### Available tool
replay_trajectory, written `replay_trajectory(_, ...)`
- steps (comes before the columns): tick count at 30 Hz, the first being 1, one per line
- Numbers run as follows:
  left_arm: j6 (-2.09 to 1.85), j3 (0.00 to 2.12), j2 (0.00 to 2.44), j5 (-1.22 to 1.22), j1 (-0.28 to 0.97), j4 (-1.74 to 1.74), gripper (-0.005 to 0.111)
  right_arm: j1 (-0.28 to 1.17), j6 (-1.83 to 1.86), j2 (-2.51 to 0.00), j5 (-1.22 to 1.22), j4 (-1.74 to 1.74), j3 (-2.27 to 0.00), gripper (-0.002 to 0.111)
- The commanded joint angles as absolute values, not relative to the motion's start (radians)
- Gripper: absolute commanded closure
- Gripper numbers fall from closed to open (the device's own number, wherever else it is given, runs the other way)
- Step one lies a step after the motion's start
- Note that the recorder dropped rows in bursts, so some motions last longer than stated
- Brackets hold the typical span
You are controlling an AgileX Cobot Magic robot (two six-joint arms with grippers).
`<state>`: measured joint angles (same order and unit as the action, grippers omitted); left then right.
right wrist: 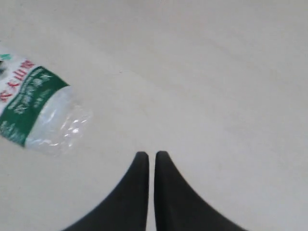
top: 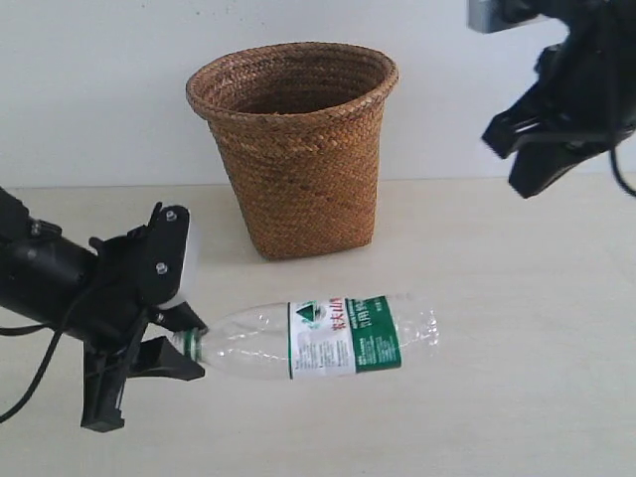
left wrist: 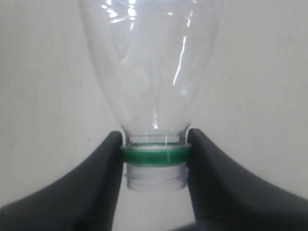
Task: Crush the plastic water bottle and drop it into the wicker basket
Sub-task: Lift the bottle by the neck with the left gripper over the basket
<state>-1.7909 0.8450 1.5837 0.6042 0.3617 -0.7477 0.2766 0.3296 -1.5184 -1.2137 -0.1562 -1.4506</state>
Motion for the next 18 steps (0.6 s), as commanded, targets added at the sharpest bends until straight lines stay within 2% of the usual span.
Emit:
replay_trajectory(1,-1.75,0.943,1.548,0.743,0.362,-0.78,0.102,0.173,0.326,-1.477,-1.221,-0.098,-1.379,0.108)
replay_trajectory(7,-1.7,1.099,1.527,0.741,0.36,-0.78,0.102,0.082,0.326,-1.477,-1.168,-0.087,-1.254,0.108)
replay_trajectory(11,-1.69,1.183,1.527,0.406,0.36,-0.935,0.101,0.08,0.338,-1.477,-1.057,-0.15,-1.186,0.108)
replay_trajectory(12,-1.715,1.197,1.532,0.318,0.36,-0.991,0.098,0.08,0.359,-1.477,-1.044,-0.17,-1.174,0.108)
replay_trajectory(13,-1.762,1.22,1.54,0.276,0.36,-1.049,0.092,0.08,0.373,-1.477,-1.033,-0.184,-1.165,0.108)
replay_trajectory(15,-1.833,1.272,1.573,0.25,0.36,-1.073,0.071,0.08,0.386,-1.477,-1.006,-0.211,-1.145,0.108)
replay_trajectory(16,-1.836,1.293,1.596,0.236,0.36,-1.073,0.053,0.08,0.396,-1.477,-0.997,-0.223,-1.138,0.108)
replay_trajectory(17,-1.813,1.321,1.622,0.198,0.36,-1.087,0.03,0.08,0.404,-1.477,-0.987,-0.247,-1.127,0.108)
replay_trajectory(18,-1.788,1.338,1.643,0.166,0.36,-1.092,0.017,0.08,0.412,-1.477,-0.987,-0.269,-1.118,0.108)
